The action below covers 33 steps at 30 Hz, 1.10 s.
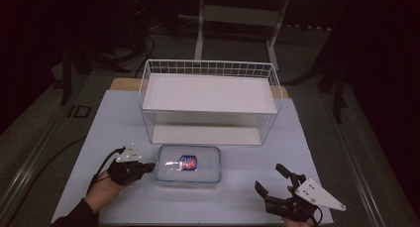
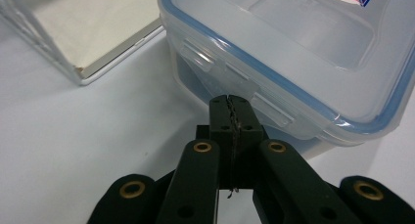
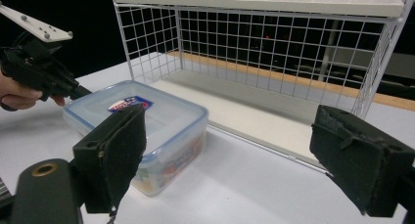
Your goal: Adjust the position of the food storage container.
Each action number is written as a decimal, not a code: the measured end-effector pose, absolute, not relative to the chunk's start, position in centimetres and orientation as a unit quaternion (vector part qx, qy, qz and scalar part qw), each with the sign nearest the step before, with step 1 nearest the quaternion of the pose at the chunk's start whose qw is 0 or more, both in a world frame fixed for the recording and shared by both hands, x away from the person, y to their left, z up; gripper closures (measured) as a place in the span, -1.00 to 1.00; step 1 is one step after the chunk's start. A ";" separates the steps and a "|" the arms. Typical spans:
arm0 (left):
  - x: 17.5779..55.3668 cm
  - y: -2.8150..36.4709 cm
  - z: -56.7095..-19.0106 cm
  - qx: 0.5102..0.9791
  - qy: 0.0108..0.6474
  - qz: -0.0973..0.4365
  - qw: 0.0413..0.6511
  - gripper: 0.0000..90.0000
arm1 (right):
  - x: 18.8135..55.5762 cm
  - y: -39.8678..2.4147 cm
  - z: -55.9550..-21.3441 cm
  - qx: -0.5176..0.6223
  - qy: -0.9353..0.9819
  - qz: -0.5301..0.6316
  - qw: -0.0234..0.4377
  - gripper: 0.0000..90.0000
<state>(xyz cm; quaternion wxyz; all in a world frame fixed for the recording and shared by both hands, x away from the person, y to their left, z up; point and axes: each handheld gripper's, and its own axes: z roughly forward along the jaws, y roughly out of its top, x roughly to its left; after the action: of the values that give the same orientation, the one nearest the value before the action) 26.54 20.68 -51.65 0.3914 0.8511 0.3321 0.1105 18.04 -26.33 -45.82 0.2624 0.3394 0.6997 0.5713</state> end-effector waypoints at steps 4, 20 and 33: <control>26.7 19.9 -51.7 0.851 0.328 0.106 0.396 0.99 | 18.1 -26.3 -45.9 0.341 0.699 0.571 0.262 -0.71; 28.2 16.1 -51.9 0.863 0.298 0.085 0.399 0.99 | 18.1 -26.3 -46.0 0.341 0.700 0.571 0.260 -0.71; 28.7 14.8 -51.8 0.863 0.291 0.076 0.405 0.99 | 18.2 -26.3 -46.0 0.341 0.703 0.568 0.258 -0.71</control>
<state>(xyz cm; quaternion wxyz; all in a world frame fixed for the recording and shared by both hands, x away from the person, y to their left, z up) 28.72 14.84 -51.85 0.4054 0.8631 0.2914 0.0764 18.15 -26.25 -46.01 0.2578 0.3409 0.7031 0.5683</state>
